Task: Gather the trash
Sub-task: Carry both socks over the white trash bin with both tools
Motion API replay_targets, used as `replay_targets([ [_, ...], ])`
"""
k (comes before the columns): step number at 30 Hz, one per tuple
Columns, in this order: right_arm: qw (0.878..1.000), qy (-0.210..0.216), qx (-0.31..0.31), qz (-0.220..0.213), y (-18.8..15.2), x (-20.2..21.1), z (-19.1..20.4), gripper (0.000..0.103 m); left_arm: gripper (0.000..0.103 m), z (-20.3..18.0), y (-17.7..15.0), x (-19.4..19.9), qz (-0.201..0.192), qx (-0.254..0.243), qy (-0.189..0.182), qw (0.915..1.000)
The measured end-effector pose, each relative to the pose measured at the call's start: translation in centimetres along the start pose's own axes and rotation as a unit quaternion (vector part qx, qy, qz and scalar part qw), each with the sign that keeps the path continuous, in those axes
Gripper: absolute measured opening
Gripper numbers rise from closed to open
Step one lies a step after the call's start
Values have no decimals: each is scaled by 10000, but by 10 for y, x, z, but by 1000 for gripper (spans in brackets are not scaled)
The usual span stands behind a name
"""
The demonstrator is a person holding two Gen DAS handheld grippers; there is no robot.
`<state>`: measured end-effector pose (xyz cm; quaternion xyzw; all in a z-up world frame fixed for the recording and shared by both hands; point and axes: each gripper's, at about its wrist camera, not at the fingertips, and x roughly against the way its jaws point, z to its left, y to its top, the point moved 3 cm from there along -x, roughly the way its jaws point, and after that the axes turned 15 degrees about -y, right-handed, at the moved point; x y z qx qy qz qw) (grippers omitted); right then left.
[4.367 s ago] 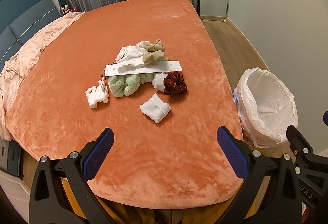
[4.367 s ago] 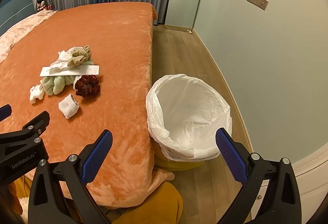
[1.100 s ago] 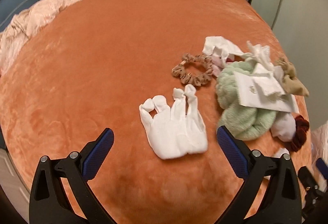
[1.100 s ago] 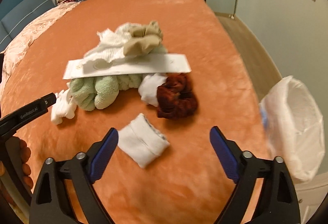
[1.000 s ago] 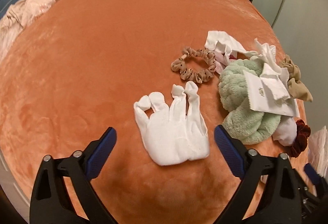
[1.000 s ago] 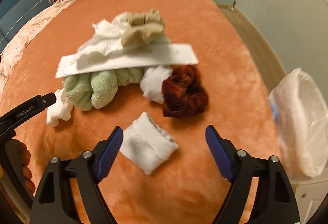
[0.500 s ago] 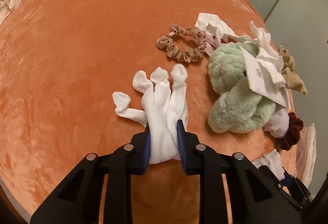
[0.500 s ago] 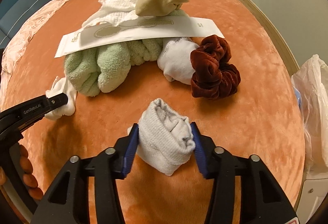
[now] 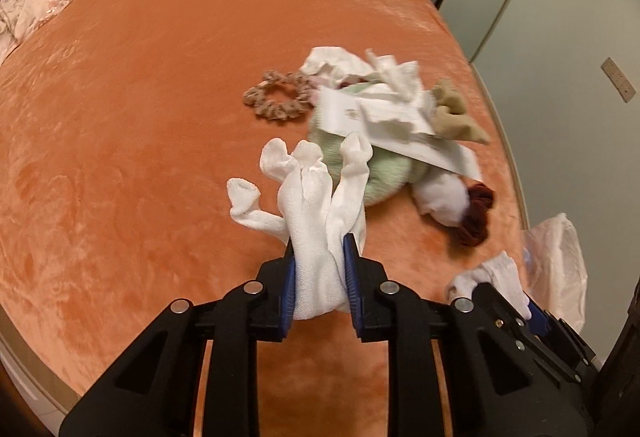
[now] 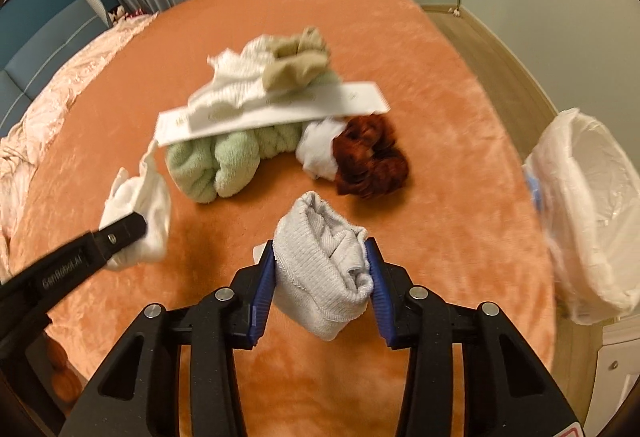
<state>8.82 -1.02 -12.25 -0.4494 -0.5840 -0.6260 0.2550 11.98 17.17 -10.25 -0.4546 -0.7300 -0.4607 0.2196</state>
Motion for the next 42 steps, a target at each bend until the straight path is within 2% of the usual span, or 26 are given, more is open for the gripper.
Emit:
replay_targets([
  [8,9983,-130,-335,-462,8,44,-65,41,21,-78,-10,19,-64,-516,-278,9983],
  [14,9943,-334,-571,-832,11,73,-122,41,21,-150,-21,16,-14,-989,-574,9934],
  [21,9864,-667,-1062,-1065,19,91,-202,42,21,-247,-28,7,88,-1631,-1111,9803],
  [30,9757,-1075,-1541,-1126,21,92,-284,42,22,-346,-46,-14,351,-2255,-1688,9589],
  [36,9688,-1245,-1826,-1121,23,86,-324,42,23,-383,-55,-41,599,-2477,-1787,9503],
  [42,9647,-1341,-2009,-1050,26,76,-344,43,25,-411,-65,-63,731,-2717,-1793,9427],
])
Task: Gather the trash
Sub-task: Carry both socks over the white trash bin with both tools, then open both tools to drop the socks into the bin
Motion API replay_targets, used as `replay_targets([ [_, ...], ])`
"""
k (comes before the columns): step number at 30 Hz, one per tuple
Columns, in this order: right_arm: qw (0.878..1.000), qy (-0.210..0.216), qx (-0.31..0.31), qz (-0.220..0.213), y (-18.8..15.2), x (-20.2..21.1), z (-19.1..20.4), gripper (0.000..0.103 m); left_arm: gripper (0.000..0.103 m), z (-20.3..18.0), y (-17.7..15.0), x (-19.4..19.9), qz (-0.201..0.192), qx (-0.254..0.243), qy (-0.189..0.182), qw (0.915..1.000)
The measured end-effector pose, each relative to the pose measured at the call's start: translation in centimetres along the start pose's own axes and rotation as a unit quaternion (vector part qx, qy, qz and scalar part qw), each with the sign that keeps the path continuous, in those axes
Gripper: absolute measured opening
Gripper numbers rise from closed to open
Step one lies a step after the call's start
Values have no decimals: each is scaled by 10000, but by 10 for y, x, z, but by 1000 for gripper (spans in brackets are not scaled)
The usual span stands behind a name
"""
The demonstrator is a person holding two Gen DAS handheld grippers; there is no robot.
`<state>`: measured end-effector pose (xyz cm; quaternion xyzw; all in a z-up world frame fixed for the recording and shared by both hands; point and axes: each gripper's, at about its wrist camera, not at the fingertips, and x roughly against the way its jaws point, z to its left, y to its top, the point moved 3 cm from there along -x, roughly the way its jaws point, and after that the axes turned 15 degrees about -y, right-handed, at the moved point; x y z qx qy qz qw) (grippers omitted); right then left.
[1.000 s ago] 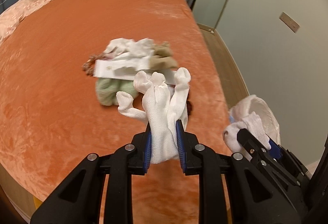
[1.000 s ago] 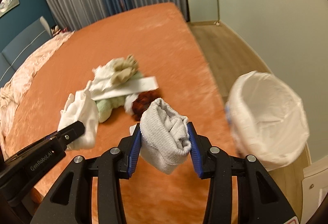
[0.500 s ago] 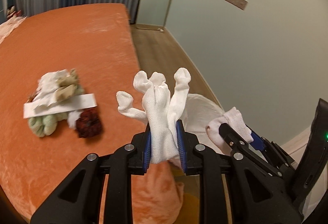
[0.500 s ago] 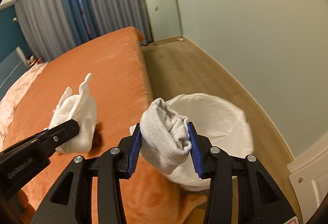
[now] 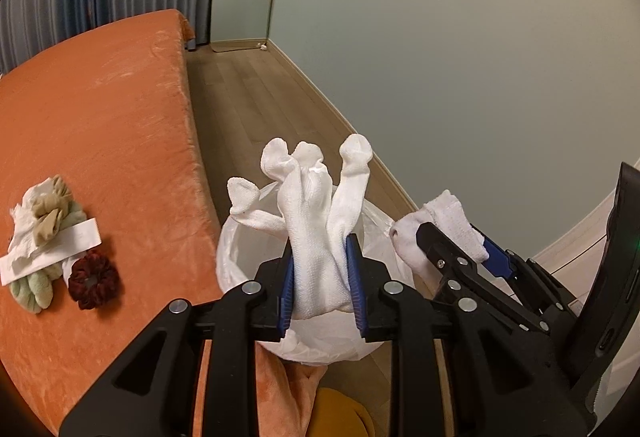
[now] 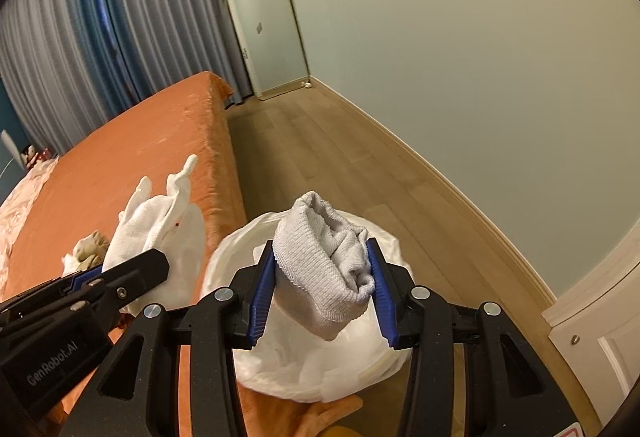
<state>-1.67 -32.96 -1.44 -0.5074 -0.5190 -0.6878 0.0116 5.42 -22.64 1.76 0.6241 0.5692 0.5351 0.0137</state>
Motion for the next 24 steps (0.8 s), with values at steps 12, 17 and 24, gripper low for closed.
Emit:
replay_targets([
  [12,9998,-154,-113,12,12,-20,-2,64,64,28,10,0,-283,463,419,9976],
  [17,9999,-157,-54,-4,12,-20,5,70,64,40,6,10,-334,549,523,9966],
  [24,9999,-94,27,-33,4,-9,14,74,68,54,-3,26,-394,627,683,9949],
])
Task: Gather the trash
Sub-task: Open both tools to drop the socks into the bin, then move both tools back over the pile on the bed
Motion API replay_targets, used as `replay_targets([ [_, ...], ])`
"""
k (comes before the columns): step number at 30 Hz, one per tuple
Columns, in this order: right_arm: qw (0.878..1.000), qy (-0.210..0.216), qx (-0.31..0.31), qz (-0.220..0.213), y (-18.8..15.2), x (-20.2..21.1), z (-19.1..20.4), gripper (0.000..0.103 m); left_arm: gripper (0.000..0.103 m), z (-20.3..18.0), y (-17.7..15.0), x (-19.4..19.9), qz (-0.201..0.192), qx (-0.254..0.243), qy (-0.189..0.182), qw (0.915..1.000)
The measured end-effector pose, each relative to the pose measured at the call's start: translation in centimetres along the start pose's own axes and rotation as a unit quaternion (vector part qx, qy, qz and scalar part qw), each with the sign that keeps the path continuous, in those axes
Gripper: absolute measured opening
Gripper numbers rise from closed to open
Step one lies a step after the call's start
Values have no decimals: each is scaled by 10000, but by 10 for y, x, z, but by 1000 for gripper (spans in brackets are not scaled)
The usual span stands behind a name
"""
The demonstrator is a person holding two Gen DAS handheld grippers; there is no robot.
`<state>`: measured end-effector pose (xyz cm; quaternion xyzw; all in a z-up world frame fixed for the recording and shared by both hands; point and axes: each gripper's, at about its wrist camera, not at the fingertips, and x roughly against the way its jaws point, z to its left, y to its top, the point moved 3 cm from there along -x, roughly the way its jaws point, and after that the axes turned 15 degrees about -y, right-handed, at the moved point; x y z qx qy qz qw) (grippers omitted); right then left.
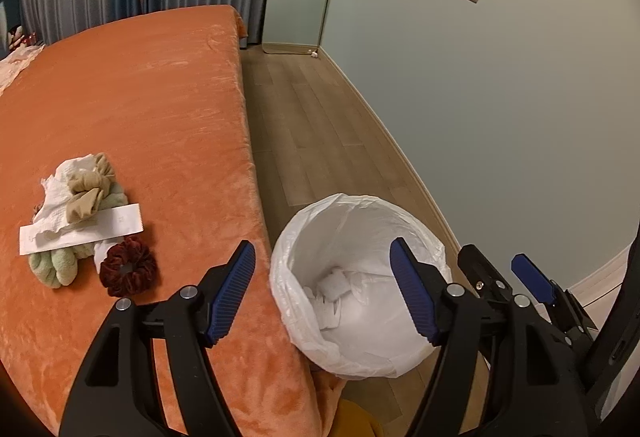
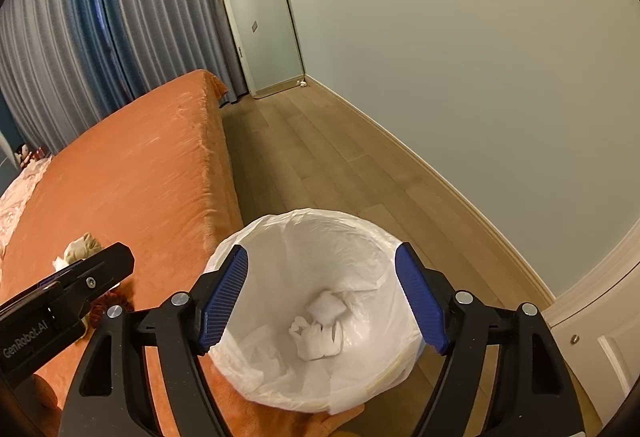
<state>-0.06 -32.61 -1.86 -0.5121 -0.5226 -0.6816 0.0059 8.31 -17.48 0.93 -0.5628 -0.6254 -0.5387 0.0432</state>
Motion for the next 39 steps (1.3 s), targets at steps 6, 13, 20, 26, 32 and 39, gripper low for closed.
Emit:
replay_targets([
  [6,9999,31,102,-59,-5,14,14,78,69,25,-6,19,-117,217,163,9996],
  [13,9993,108,340,-90,-14,31,38,81,71,62,-15,43,-252,575,363,9974],
  [20,9975,325,614,-98,-25,48,71,81,75,102,-23,68,-431,917,605,9930],
  [26,9949,512,863,-112,-35,62,102,81,75,137,-31,86,-512,1227,794,9879],
  [32,9916,662,1107,-100,-45,72,135,81,75,172,-40,104,-601,1474,979,9824],
  [39,9873,812,1365,-12,-59,77,171,81,75,216,-54,122,-654,1815,1207,9738],
])
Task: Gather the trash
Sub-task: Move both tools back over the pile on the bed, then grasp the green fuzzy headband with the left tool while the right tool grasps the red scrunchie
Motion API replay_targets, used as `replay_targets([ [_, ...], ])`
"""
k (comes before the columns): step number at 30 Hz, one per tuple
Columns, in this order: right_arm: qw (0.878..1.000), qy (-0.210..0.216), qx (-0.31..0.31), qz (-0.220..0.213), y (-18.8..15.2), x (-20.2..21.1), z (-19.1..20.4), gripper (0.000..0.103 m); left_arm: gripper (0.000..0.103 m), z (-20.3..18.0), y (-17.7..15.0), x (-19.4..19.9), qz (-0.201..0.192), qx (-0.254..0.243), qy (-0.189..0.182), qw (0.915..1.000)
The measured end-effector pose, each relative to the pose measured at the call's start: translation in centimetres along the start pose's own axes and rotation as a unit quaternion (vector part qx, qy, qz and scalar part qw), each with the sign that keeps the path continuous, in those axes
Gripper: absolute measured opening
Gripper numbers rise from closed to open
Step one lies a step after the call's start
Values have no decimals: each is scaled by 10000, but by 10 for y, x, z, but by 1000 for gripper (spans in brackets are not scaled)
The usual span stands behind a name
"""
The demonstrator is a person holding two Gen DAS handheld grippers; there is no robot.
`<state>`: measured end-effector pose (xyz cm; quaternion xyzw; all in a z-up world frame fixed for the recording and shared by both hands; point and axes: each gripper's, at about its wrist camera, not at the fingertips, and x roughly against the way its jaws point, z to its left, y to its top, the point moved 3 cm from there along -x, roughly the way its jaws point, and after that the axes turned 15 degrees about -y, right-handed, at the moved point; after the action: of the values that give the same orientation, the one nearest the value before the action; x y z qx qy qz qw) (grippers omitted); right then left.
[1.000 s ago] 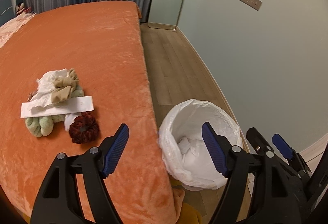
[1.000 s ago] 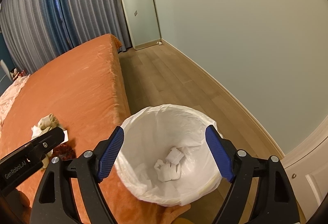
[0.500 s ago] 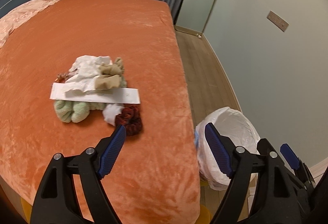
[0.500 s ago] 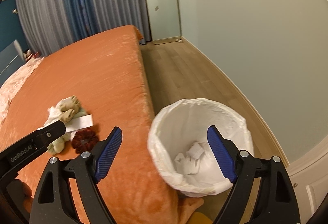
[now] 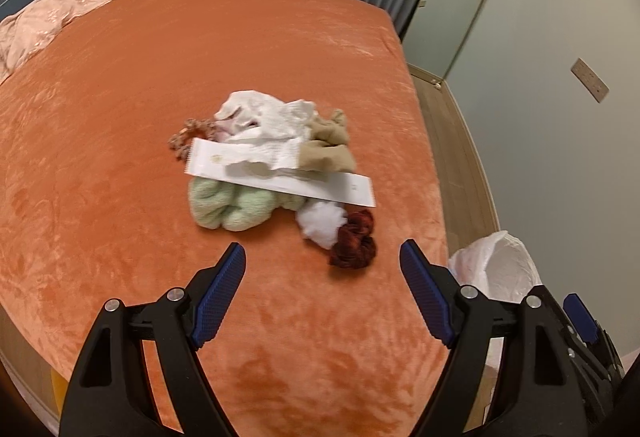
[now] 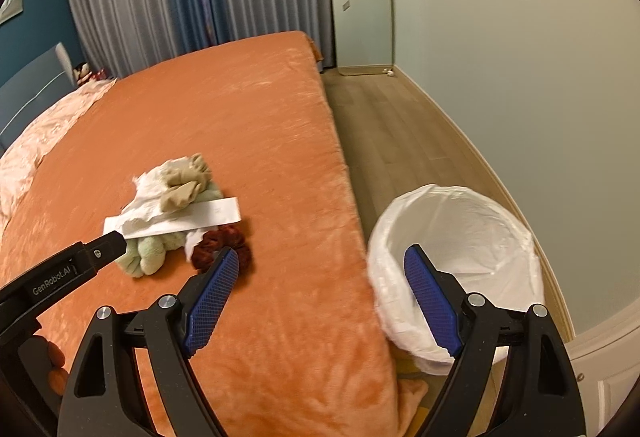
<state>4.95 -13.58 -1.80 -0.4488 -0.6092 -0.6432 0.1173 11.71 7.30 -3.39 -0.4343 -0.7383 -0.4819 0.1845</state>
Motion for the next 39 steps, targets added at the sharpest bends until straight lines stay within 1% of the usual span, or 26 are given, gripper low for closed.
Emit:
replay_targets([
  [4,9999,74,127,65,-3,-4,19,81,75,30,2,1,-1,143,190,9997],
  [10,9991,213,308,203,-7,-15,52,81,75,68,6,-2,16,134,515,9986],
  [15,9978,256,496,348,-11,-33,82,81,75,97,12,-18,150,233,661,9974],
  [18,9968,289,586,453,-12,-46,98,81,75,109,15,-29,250,308,625,9973],
  [22,9957,302,669,569,-13,-63,115,81,74,118,22,-50,414,409,396,9975],
  [24,9951,308,687,648,-11,-72,122,81,69,120,25,-60,492,436,309,9974],
  [27,9942,319,725,724,-9,-85,134,79,66,122,30,-76,598,403,230,9971],
  [34,9912,322,868,944,-11,-112,155,65,60,128,31,-102,756,263,220,9965],
  [36,9902,339,881,1025,-14,-119,160,59,53,130,32,-104,748,321,132,9966],
  [37,9899,339,891,1053,-15,-121,161,58,51,131,33,-104,734,351,92,9966],
  [39,9888,336,926,1124,-18,-126,164,49,37,132,35,-105,729,358,4,9967],
])
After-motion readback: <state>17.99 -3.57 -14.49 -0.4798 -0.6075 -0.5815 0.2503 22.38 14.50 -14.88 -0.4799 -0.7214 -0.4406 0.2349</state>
